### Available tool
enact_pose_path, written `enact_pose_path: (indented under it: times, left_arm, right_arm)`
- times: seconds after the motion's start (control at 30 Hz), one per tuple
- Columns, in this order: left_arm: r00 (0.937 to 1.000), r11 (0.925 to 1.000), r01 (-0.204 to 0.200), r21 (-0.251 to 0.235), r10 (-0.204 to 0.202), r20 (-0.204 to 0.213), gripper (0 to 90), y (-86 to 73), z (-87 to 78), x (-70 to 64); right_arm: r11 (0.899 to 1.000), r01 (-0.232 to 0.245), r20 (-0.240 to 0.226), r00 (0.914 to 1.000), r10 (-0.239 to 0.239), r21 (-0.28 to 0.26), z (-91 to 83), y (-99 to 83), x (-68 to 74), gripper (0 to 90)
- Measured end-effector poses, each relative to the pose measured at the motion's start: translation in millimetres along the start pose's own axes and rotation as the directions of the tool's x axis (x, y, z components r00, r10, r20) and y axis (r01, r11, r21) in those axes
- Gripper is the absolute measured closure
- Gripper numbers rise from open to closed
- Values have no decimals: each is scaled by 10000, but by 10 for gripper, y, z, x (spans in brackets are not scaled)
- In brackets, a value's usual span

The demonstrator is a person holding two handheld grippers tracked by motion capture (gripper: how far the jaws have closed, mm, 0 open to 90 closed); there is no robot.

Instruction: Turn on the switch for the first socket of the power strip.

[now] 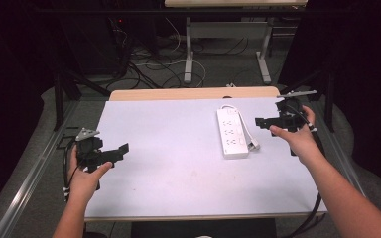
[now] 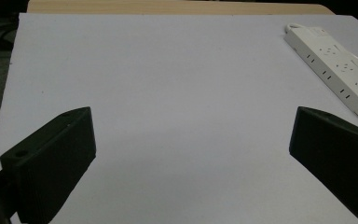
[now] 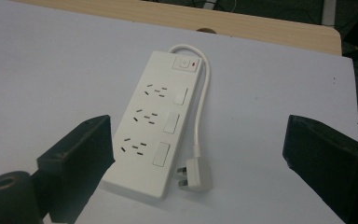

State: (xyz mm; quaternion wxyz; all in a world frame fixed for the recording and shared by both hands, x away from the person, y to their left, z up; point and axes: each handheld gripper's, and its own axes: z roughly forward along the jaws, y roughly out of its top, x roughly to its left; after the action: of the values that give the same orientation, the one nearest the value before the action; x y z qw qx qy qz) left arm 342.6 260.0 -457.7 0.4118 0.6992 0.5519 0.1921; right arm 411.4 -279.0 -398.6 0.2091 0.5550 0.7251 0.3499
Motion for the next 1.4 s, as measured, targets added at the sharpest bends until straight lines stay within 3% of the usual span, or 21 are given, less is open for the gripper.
enact_pose_path:
  times: [0.3, 0.67, 0.9, 1.2, 1.27, 1.4]
  left_arm:
    - [10000, 10000, 15, -8, -15, -31, 4, -6, 16, -6]
    - [10000, 10000, 11, -5, -11, -47, 4, -12, 29, 7]
    - [10000, 10000, 5, 4, -5, -52, 5, -14, 30, 15]
    - [10000, 10000, 51, 10, -51, -79, 4, -18, 38, 32]
    - [9999, 10000, 76, 47, -76, -93, 5, -18, 37, 34]
    - [9999, 9999, 103, -8, -103, -112, 4, -20, 39, 43]
  right_arm:
    - [9995, -238, 106, 9997, 236, 207, 40, 237, -81, 78]
    - [9989, -224, 276, 9994, 213, 417, 146, 484, -126, 151]
    - [9994, -245, 228, 9995, 239, 239, 297, 628, -158, 165]
    - [9993, -328, 476, 9984, 319, 179, 531, 683, -199, 191]
    - [9996, -274, 786, 9965, 268, 68, 621, 693, -201, 226]
    - [9996, -272, 972, 9949, 276, -56, 730, 706, -197, 272]
